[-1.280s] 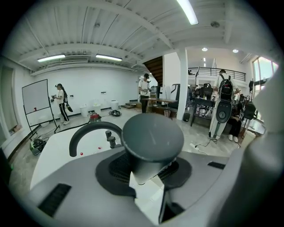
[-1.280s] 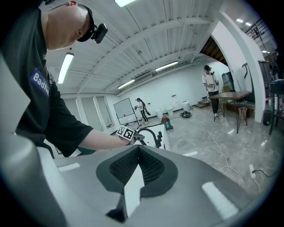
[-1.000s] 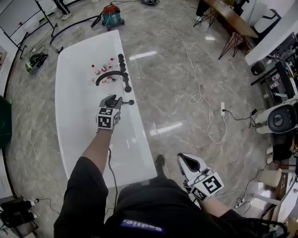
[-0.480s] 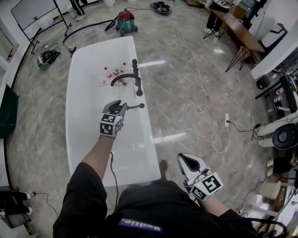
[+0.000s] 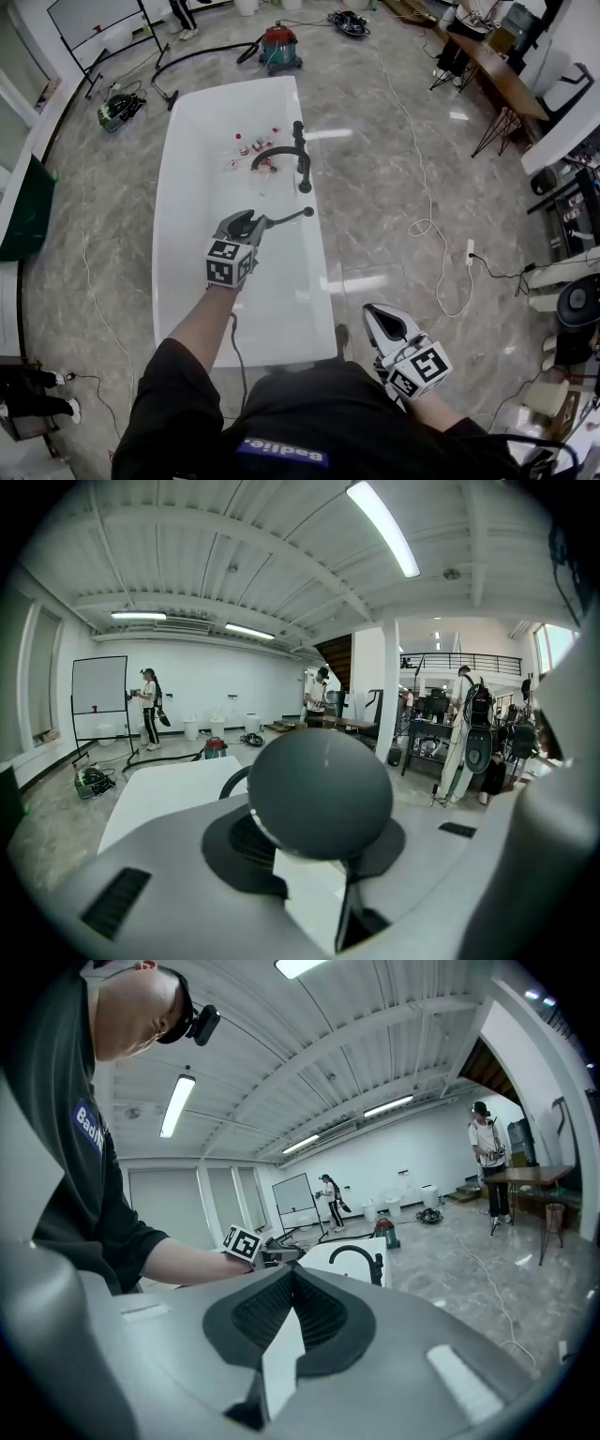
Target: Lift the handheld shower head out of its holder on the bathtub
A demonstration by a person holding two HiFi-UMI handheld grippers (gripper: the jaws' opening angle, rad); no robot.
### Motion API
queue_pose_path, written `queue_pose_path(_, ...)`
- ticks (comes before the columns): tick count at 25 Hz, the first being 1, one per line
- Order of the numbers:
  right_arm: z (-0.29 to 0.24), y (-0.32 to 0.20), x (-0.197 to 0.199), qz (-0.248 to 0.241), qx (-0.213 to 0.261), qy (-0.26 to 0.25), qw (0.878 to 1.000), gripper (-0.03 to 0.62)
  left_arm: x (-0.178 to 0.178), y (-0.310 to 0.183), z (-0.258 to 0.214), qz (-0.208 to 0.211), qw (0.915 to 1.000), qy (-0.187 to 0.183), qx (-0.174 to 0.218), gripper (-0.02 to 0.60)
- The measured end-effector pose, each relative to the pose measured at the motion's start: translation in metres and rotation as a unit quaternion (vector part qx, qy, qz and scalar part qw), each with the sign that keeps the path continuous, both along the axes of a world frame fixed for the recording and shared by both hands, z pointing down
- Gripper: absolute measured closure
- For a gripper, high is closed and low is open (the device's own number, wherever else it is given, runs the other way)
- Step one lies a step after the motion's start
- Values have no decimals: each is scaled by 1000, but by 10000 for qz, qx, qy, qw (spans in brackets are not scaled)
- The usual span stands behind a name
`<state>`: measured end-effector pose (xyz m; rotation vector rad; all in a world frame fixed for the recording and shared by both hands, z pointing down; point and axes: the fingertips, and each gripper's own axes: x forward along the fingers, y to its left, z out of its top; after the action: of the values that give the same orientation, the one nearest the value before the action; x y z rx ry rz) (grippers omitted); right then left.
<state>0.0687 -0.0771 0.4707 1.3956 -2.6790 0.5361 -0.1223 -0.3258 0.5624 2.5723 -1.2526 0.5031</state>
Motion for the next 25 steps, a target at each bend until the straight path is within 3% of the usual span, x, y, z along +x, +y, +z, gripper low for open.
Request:
queue_pose_path(10, -14, 11, -29, -198, 144, 7, 9997, 592, -28, 49, -26, 100, 9998, 59, 128, 465)
queue_pose_path(18, -22, 19, -56, -415, 239, 10, 9989, 592, -42, 88, -50, 34, 9988, 426, 255, 465)
queue_pose_path(25, -28, 23, -80, -611, 278, 40, 9977, 592, -63, 123, -61, 90, 9985, 458, 303, 465)
